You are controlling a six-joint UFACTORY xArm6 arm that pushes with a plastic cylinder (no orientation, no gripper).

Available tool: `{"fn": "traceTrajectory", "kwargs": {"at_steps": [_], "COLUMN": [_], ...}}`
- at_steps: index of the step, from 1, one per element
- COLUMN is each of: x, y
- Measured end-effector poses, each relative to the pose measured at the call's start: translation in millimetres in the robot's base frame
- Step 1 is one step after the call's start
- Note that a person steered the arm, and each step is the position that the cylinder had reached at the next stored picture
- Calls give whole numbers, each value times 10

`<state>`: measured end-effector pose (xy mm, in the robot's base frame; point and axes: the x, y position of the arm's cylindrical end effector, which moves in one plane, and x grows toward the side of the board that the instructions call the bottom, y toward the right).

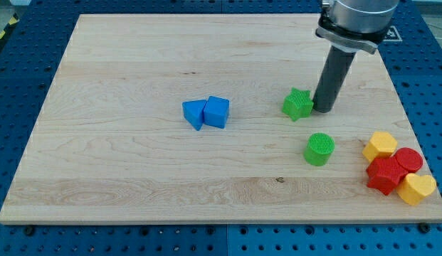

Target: Keep green circle on bottom left to green star

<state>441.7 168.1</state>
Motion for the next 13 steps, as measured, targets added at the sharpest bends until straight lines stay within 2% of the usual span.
{"fn": "traceTrajectory", "kwargs": {"at_steps": [3,5,9,13], "x": [211,226,411,926], "y": [47,324,323,322]}}
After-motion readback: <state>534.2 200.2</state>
